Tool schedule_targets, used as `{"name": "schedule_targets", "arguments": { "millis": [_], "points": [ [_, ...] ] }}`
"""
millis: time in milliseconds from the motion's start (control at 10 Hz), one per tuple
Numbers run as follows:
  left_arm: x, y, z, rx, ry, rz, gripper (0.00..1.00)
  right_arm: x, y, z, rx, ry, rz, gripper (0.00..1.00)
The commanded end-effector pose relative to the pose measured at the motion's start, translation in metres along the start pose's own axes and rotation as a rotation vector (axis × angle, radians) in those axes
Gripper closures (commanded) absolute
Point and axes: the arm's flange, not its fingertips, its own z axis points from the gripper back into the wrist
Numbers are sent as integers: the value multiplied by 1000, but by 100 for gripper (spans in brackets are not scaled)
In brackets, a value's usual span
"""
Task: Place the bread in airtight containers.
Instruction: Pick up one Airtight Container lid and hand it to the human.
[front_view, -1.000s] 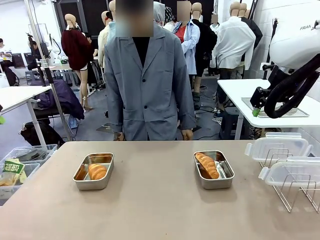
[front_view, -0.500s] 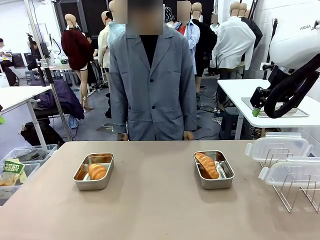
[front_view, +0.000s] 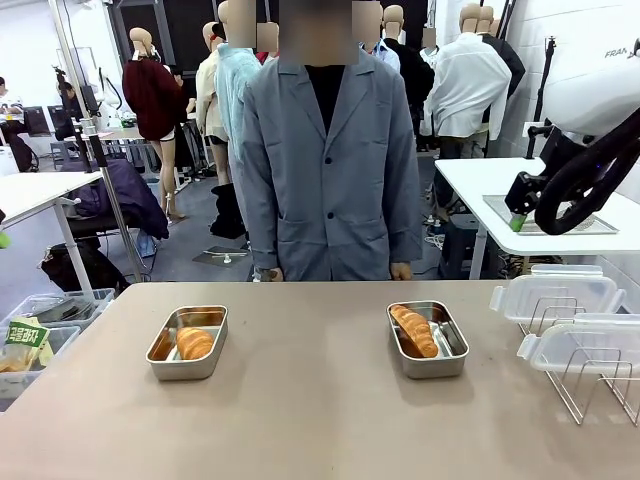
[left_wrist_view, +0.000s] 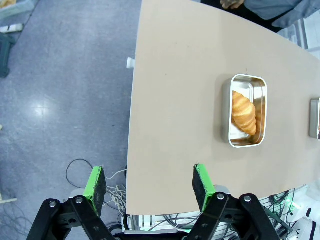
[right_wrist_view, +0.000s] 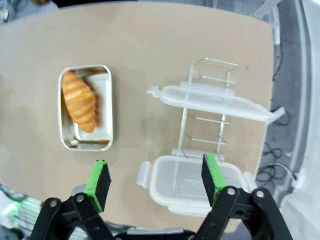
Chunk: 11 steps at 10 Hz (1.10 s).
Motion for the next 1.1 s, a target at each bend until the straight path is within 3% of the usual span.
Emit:
{"name": "schedule_targets", "arguments": {
  "millis": [0, 100, 300, 500, 700, 800, 900, 1000],
  "points": [
    [-2, 0, 1, 26, -3, 0, 11, -15, -11, 11, -28, 37, 213, 9],
    [-2, 0, 1, 26, -3, 0, 11, -24, -19, 19, -4, 57, 349, 9],
    [-2, 0, 1, 26, -3, 0, 11, -51, -28, 18, 68, 275, 865, 9],
    [-2, 0, 1, 26, -3, 0, 11, -75, -24, -5, 63, 417, 1103, 9],
    [-2, 0, 1, 26, -3, 0, 11, -101, -8, -33, 33, 463, 1229, 9],
    [-2, 0, 1, 26, -3, 0, 11, -106, 0, -49, -95, 359, 1106, 9],
    [-2, 0, 1, 26, -3, 0, 11, -106, 0, -58, -110, 339, 1099, 9],
    [-2, 0, 1, 26, -3, 0, 11, -96, -4, -38, 56, 470, 1154, 9]
  ]
}}
